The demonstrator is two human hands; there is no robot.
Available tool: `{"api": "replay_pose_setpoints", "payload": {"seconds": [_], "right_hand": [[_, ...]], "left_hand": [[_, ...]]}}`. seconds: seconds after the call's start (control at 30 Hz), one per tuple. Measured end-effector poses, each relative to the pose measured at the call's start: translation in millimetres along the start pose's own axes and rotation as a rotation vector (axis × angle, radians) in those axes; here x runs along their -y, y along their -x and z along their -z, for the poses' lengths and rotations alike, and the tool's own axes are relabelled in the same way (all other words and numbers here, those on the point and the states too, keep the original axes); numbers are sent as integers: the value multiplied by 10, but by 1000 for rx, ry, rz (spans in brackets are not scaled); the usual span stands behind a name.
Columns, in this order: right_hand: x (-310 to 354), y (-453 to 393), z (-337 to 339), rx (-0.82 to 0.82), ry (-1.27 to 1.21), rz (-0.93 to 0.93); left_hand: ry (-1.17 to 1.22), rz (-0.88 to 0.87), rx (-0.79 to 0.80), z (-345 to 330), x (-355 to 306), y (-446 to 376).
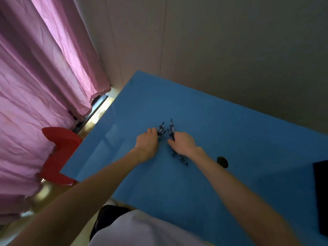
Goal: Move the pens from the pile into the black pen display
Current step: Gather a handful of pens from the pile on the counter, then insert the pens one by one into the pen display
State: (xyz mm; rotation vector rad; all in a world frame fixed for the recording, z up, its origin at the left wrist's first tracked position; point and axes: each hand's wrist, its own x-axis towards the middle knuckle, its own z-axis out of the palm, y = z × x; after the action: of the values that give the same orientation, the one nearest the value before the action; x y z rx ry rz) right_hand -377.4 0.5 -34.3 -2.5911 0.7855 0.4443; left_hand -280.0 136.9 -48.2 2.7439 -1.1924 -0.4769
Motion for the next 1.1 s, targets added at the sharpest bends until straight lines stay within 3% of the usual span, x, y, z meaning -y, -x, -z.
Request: {"api": "replay_pose_setpoints", "payload": {"seconds": [0.17,0.33,0.43,0.53,0.7,0.9,1.1], "right_hand": [[-190,69,-134,-83,-406,-64],[-222,169,-69,-58,-825,-178],[-163,318,19,-49,-1027,-239],[-161,519,83,-110,-1188,-299],[-200,914,269,-247,-1417,-249],[-379,1707,493,-431,-1448,-174],[-747,2725,745,-618,-1461,-240]], "left_hand": [[513,141,54,80,206,-72],[1041,226,56,227,97,-25],[1242,271,37,431,-61,40],[1243,231,17,640,-193,145],[1150,124,37,831,-334,406],[1318,54,126,1039,-706,851],[1491,-81,325,1188,-1477,1319]]}}
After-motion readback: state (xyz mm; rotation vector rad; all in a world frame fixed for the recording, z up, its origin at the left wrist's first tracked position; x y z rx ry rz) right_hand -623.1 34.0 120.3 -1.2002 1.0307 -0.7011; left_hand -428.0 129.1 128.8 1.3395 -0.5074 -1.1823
